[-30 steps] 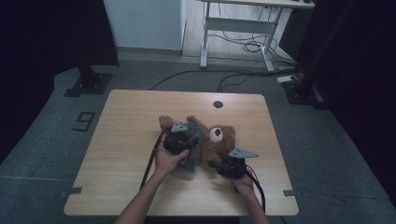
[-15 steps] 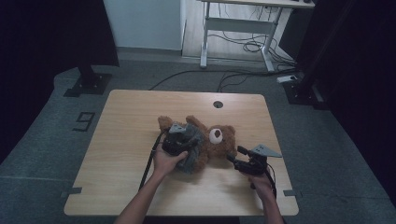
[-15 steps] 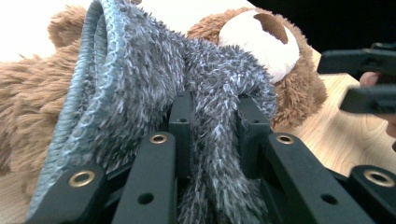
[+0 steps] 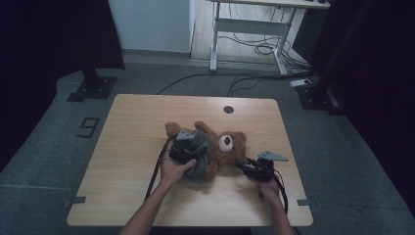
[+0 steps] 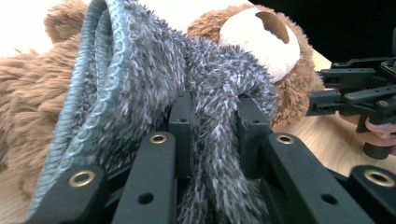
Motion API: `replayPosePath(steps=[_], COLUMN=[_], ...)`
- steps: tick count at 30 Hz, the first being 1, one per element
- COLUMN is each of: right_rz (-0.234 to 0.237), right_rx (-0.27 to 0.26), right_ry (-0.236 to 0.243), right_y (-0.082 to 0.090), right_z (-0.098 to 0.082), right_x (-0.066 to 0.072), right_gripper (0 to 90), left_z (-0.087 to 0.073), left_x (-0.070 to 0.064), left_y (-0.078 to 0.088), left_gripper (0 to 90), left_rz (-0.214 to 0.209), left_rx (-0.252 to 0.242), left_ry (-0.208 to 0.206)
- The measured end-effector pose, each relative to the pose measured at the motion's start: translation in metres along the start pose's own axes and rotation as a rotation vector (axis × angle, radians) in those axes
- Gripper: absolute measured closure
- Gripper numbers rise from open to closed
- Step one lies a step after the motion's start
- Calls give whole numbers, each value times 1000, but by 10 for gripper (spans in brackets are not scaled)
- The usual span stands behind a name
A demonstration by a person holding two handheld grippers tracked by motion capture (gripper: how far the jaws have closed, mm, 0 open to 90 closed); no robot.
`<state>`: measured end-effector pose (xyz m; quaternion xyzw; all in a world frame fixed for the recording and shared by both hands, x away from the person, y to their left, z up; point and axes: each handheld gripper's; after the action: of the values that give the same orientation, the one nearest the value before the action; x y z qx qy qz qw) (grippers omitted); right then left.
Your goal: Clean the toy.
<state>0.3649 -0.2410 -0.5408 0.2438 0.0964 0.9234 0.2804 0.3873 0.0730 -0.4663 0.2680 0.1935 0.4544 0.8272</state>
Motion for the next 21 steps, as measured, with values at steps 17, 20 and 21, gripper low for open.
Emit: replayPosePath(steps=[17, 20, 21], right_rz=[23, 27, 29], right_rx=[0, -1, -1], right_ry=[-30, -30, -31], right_y=[3, 3, 3], right_z=[0, 0, 0], right_x=[-1, -1, -1], right_gripper=[677, 677, 677], left_z=[30, 26, 24], left_x=[-49, -67, -71], left_y=[23, 6, 1], left_gripper=[729, 729, 729], left_rz=[-45, -73, -83], left_rx=[-85, -50, -40], left_ry=[-99, -119, -126])
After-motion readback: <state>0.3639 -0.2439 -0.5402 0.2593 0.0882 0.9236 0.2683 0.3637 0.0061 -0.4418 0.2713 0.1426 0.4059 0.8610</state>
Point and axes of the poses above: each handheld gripper's, and its own axes: y roughly backward along the jaws, z roughly out of its top, x roughly to its left, and after that the axes turned 15 degrees about z, right-handed
